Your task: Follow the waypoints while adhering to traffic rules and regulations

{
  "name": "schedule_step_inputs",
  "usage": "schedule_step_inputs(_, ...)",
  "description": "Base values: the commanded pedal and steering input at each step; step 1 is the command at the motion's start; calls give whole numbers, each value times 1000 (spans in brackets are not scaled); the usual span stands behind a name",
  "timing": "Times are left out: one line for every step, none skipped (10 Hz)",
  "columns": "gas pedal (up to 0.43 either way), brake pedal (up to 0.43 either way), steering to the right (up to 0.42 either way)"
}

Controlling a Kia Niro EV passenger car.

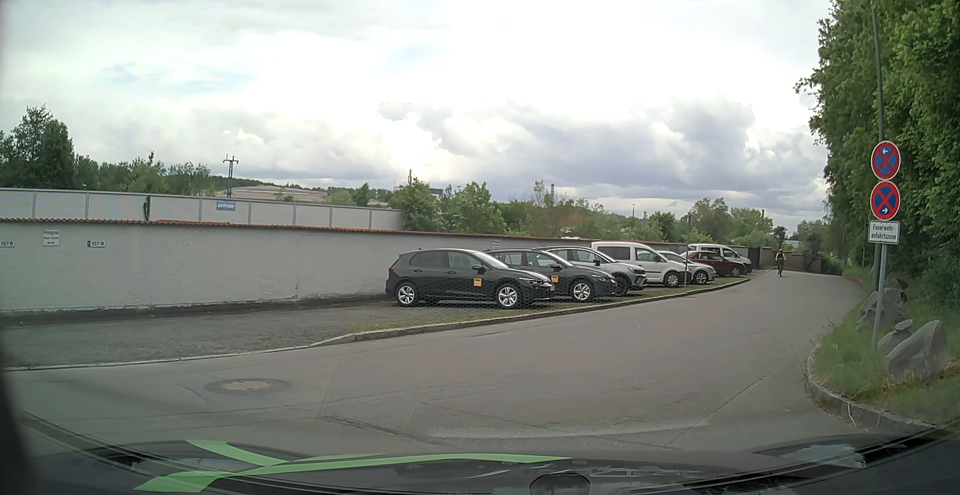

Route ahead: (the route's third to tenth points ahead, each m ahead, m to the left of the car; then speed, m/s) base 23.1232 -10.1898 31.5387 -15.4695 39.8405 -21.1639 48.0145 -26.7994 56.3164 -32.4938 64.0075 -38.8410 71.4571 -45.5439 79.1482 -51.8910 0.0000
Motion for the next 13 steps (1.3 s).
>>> schedule_step_inputs(0, 171, 782)
schedule_step_inputs(0, 171, 775)
schedule_step_inputs(0, 171, 771)
schedule_step_inputs(0, 171, 770)
schedule_step_inputs(0, 177, 769)
schedule_step_inputs(0, 177, 761)
schedule_step_inputs(0, 171, 738)
schedule_step_inputs(0, 171, 706)
schedule_step_inputs(0, 171, 664)
schedule_step_inputs(0, 165, 606)
schedule_step_inputs(0, 165, 558)
schedule_step_inputs(0, 165, 520)
schedule_step_inputs(0, 165, 458)
